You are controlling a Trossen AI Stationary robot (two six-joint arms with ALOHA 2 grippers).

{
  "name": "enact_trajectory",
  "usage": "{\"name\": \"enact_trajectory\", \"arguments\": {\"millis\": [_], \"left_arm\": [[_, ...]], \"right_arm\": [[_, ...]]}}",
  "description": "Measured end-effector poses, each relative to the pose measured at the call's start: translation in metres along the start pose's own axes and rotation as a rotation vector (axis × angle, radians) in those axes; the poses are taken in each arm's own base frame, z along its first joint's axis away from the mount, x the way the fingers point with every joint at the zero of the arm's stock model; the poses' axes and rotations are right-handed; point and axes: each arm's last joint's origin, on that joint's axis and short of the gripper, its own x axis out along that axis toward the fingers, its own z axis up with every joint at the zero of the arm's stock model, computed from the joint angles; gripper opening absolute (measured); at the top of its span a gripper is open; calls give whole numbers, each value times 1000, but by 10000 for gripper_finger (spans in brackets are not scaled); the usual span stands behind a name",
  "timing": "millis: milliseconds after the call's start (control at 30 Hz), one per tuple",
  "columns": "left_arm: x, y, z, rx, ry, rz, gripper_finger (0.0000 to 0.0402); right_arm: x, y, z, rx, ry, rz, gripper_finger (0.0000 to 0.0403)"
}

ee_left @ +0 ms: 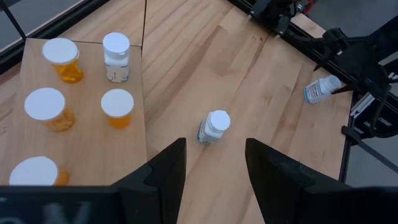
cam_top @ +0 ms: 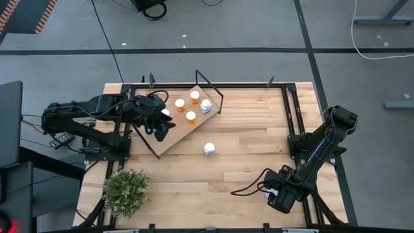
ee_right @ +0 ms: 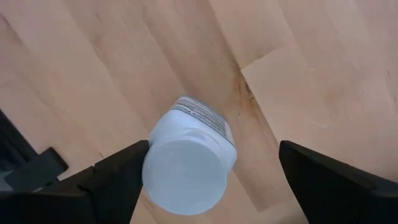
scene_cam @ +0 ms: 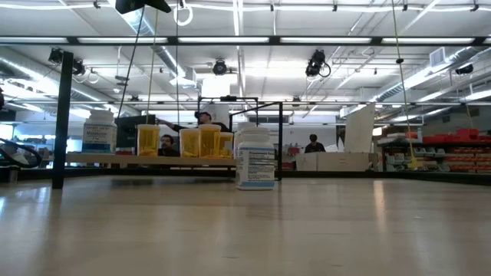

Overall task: Pick and place medicine bottles onto shelf by color
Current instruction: Move the white pill bottle to the center of the table

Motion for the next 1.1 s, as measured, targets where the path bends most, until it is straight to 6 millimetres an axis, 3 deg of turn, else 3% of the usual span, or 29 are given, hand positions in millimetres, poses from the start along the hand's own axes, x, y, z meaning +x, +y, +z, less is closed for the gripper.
{"name": "enact_trajectory", "arguments": {"millis": [433, 833, 1100], "left_arm": [[1, 0, 0, 1, 2, 2, 172], [1, 0, 0, -1, 2, 2, 172], [1, 0, 0, -11, 3, 2, 172]], "right_arm": [[1, 0, -1, -14, 33, -1, 361], [2, 0, 0, -2, 75, -5, 271], [-1, 2, 6, 19, 71, 11, 232]]}}
